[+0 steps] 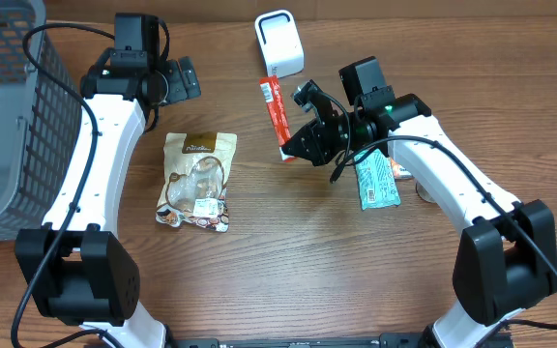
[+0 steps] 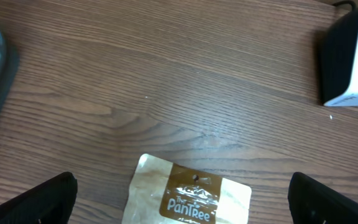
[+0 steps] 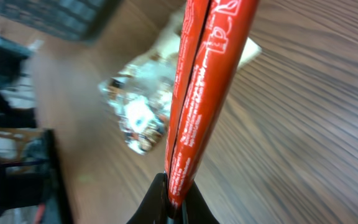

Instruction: Scan the item barcode

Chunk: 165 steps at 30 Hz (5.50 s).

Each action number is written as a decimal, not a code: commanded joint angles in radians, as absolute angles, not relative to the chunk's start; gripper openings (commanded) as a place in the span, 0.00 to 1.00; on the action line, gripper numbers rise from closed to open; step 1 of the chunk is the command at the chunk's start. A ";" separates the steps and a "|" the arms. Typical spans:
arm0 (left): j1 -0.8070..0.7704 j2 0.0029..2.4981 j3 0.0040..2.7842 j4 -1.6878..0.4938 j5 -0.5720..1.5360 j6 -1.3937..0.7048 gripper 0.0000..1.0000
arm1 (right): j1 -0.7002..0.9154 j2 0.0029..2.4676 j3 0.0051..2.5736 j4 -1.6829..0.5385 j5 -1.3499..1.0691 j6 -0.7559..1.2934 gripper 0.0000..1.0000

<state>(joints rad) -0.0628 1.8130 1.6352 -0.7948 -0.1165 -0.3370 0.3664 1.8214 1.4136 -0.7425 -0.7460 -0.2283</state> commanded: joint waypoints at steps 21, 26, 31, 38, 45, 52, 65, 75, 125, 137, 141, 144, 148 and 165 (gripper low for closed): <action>-0.057 1.812 1.640 -0.796 -0.157 -0.318 1.00 | 0.408 1.822 1.638 -0.537 0.312 -0.619 0.04; -0.057 1.812 1.640 -0.796 -0.157 -0.318 1.00 | 0.413 1.883 1.638 -0.370 0.404 -0.779 0.04; -0.057 1.812 1.640 -0.796 -0.157 -0.318 1.00 | 0.413 1.989 1.638 -0.218 0.491 -0.915 0.04; -0.057 1.812 1.640 -0.796 -0.157 -0.318 1.00 | 0.421 2.159 1.638 0.003 0.611 -1.073 0.04; -0.057 1.812 1.640 -0.796 -0.157 -0.318 1.00 | 0.431 2.275 1.638 0.164 0.655 -1.177 0.04; -0.057 1.812 1.640 -0.796 -0.157 -0.318 1.00 | 0.458 2.350 1.638 0.259 0.664 -1.233 0.04; -0.057 1.812 1.640 -0.796 -0.157 -0.318 1.00 | 0.464 2.407 1.639 0.299 0.691 -1.247 0.03; -0.057 1.812 1.640 -0.796 -0.157 -0.318 1.00 | 0.463 2.415 1.639 0.369 0.703 -1.362 0.03; -0.057 1.812 1.640 -0.796 -0.157 -0.318 1.00 | 0.294 1.826 1.383 -1.153 -0.118 0.039 0.04; -0.057 1.812 1.640 -0.797 -0.157 -0.318 1.00 | 0.273 1.826 1.266 -1.099 0.012 0.110 0.04; -0.057 1.812 1.640 -0.796 -0.157 -0.318 1.00 | 0.273 1.826 1.262 -1.092 0.010 0.109 0.06; -0.057 1.812 1.640 -0.796 -0.157 -0.318 1.00 | 0.273 1.826 1.262 -1.093 0.010 0.109 0.15; -0.057 1.812 1.640 -0.796 -0.157 -0.318 1.00 | 0.273 1.826 1.262 -1.093 0.010 0.110 0.32; -0.057 1.812 1.640 -0.796 -0.157 -0.318 1.00 | 0.324 1.826 1.262 -0.942 -0.358 0.266 1.00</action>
